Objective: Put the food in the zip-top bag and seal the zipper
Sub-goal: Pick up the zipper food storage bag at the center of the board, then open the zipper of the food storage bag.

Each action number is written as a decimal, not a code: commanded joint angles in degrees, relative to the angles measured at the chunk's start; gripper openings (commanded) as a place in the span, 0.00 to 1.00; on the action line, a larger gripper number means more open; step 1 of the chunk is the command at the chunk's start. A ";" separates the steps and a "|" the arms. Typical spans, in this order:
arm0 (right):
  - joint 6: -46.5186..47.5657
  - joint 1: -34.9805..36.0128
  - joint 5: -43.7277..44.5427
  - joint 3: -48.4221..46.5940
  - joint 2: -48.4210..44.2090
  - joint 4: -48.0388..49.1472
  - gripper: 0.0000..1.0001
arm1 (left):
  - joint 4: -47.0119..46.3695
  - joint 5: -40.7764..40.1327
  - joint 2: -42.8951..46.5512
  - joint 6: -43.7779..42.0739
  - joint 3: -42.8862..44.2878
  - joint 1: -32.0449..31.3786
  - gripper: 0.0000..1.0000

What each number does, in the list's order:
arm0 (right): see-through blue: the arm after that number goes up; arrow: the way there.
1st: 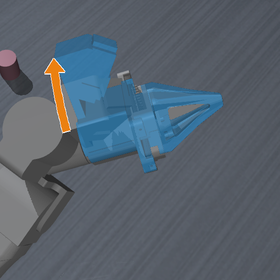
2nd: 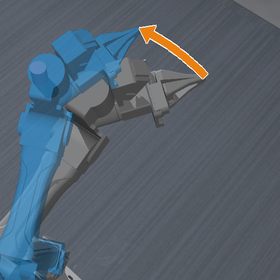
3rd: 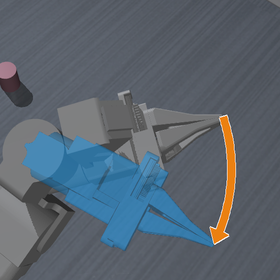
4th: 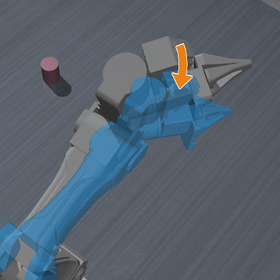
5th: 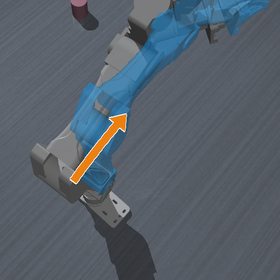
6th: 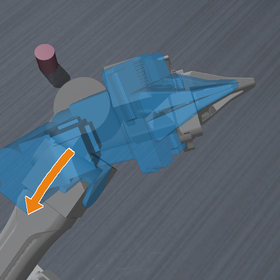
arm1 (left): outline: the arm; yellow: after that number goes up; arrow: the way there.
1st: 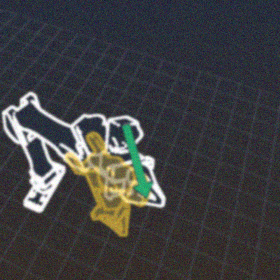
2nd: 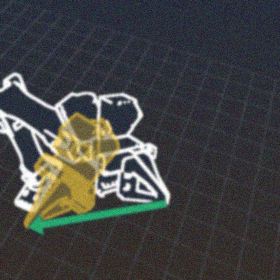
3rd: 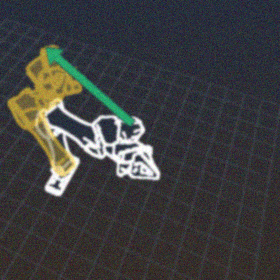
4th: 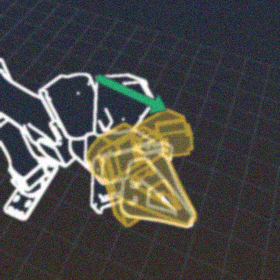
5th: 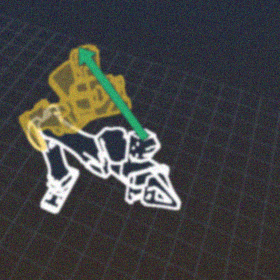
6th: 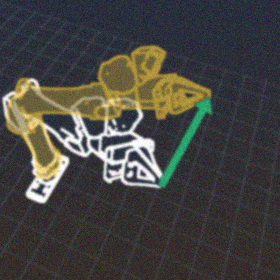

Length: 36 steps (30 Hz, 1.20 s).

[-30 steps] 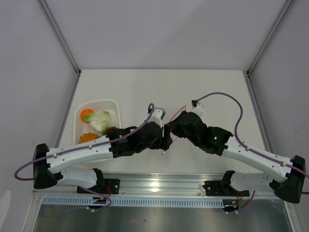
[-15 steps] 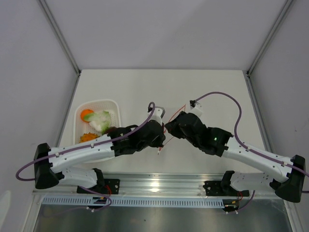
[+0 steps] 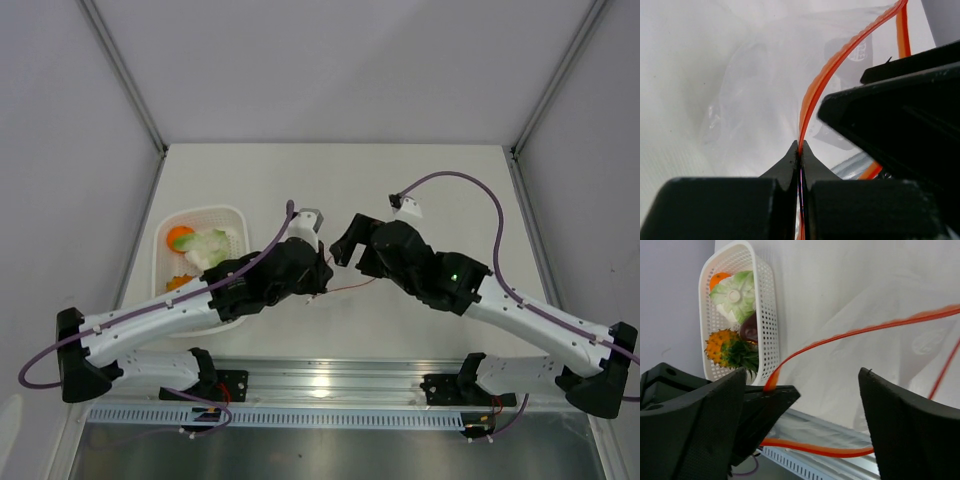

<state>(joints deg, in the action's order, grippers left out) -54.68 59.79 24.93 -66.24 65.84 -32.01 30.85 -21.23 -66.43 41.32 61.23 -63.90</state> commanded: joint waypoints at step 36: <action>1.33 -19.36 -26.61 -7.58 -0.99 -22.20 0.99 | -14.24 3.39 -2.29 1.13 -1.03 2.02 0.00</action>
<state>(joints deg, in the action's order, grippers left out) -52.45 39.83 0.43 -70.28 60.82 -50.00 20.58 -18.52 -68.31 41.58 60.73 -62.22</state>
